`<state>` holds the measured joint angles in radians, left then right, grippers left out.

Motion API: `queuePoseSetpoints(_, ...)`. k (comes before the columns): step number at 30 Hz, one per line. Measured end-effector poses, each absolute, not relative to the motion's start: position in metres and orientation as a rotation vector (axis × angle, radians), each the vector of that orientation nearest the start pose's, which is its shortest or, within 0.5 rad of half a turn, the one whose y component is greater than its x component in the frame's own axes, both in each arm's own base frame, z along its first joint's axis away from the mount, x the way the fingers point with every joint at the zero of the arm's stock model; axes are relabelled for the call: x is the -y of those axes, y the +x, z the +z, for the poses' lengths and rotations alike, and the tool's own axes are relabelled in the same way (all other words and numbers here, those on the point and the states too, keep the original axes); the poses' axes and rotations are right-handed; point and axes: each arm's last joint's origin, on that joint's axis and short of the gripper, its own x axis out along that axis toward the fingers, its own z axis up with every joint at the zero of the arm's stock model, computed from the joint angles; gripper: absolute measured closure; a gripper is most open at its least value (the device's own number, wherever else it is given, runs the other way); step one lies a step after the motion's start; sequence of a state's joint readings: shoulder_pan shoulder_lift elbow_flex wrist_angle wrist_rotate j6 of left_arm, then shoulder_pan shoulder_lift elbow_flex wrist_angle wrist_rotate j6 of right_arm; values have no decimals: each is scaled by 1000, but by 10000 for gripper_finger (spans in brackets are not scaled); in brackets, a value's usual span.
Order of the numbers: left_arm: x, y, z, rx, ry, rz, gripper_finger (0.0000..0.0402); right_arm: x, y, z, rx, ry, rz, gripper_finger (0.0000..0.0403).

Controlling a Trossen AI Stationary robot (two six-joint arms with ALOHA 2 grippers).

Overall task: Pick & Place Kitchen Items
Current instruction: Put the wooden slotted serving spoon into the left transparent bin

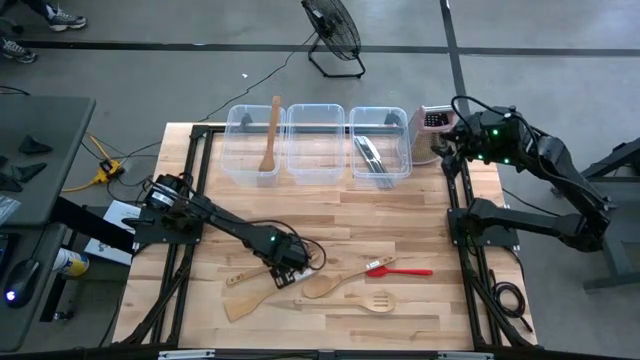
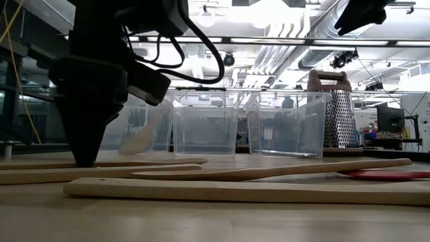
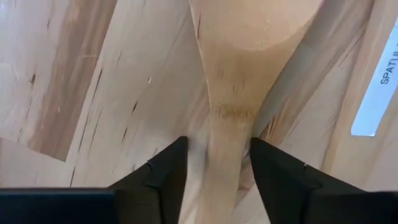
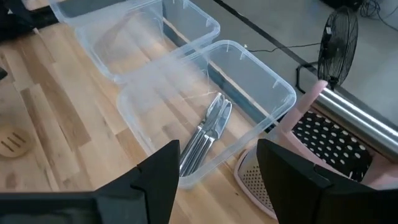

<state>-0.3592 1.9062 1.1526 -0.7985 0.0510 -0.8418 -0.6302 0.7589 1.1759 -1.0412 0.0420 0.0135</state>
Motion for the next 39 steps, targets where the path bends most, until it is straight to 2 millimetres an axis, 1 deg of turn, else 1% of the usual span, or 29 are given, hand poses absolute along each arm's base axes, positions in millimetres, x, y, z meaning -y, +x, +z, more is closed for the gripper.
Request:
queuePoseSetpoints(9, 117, 307, 132, -1554, -452, 349, 308, 62, 84, 383, -614, 148, -612, 196)
queuePoseSetpoints(13, 117, 307, 132, -1551, -465, 361, 334, 62, 84, 383, -623, 122, -602, 196)
queuePoseSetpoints(18, 117, 307, 132, -1545, -498, 386, 336, 62, 85, 383, -632, 97, -593, 196)
queuePoseSetpoints(20, 118, 308, 135, -1538, -509, 392, 336, 62, 85, 383, -634, 89, -590, 196)
queuePoseSetpoints(24, 120, 314, 151, -1520, -489, 399, 336, 62, 84, 383, -635, 87, -589, 196)
queuePoseSetpoints(27, 121, 317, 158, -1515, -475, 404, 336, 62, 85, 383, -636, 80, -577, 196)
queuePoseSetpoints(31, 122, 321, 175, -1463, -490, 401, 336, 62, 85, 383, -636, 77, -561, 196)
queuePoseSetpoints(34, 119, 318, 184, -1446, -498, 431, 336, 62, 85, 383, -636, 76, -560, 196)
queuePoseSetpoints(39, 117, 316, 215, -1319, -521, 409, 336, 62, 85, 383, -640, 61, -552, 196)
